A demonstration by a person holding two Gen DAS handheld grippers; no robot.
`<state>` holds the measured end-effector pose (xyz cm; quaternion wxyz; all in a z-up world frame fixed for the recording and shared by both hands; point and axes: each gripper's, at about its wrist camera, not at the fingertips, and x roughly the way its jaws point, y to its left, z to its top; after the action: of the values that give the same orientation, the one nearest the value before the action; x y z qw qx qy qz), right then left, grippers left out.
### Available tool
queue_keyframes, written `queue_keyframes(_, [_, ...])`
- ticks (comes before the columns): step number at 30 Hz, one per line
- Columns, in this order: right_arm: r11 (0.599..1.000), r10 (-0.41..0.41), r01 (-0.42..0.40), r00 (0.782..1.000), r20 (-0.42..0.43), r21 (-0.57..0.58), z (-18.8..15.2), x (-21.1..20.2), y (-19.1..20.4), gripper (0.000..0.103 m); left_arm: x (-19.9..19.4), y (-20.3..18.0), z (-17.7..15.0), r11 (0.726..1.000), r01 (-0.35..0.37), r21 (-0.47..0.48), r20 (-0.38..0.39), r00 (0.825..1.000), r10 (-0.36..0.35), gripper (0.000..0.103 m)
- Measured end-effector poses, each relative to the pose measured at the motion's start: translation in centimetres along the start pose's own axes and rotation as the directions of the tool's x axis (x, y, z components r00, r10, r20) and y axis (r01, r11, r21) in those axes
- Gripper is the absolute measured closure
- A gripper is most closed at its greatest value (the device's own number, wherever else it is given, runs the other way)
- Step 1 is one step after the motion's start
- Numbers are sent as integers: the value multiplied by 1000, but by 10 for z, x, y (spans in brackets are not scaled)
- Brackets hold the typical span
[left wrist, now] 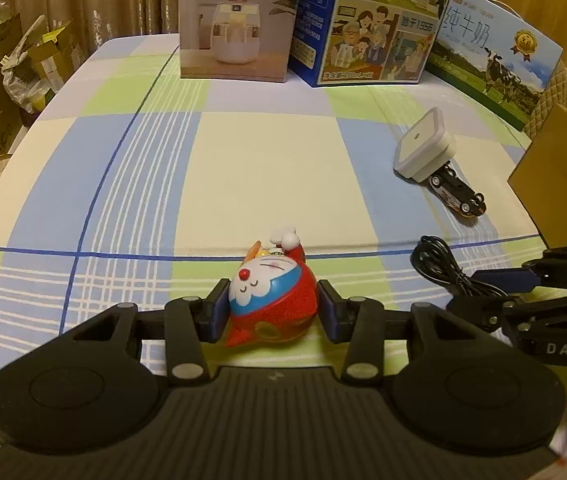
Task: Organize objects
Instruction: 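Carry the Doraemon figure and black cable over the cardboard box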
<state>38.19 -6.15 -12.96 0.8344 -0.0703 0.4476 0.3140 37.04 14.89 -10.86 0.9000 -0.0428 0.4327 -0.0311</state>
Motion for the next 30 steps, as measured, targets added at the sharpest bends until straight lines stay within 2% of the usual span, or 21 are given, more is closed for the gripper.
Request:
queue_keyframes(5, [1000,-16,16,1000,19,-22,-2,5,5,68,3,-7,0,999,-11,40,-4,1000,12,63])
queue_keyframes(8, [999,-20,21,999,31,-31,-2,7,7,68,2,-8,0,998,-20,54,14,1000,19,53])
queue_keyframes(11, [1000,-17,17,999,35,-19,-1,8,7,68,2,-6,2,999,-20,38,19,1000,19,53])
queue_keyframes(14, [1000,-18,18,999,38,-10,0,8,6,68,5,-6,1,999,-20,34,10,1000,20,53])
queue_keyframes(17, [1000,-21,21,999,43,3,1,8,5,68,6,-4,0,1000,-13,19,3,1000,13,63])
queue_keyframes(24, [999,-36,36,998,46,3,2,10,8,69,3,-6,-2,1000,-14,1,7,1000,14,63])
queue_keyframes(25, [999,-41,41,998,45,1,2,10,8,71,2,-6,-2,1000,-12,-1,6,1000,12,64])
queue_keyframes(27, [998,-65,64,997,32,8,5,11,9,91,0,-9,-2,1000,-5,-8,4,1000,6,64])
queue_keyframes(30, [996,-66,65,998,12,55,7,8,3,92,-7,-15,-3,1000,4,-8,13,1000,-4,64])
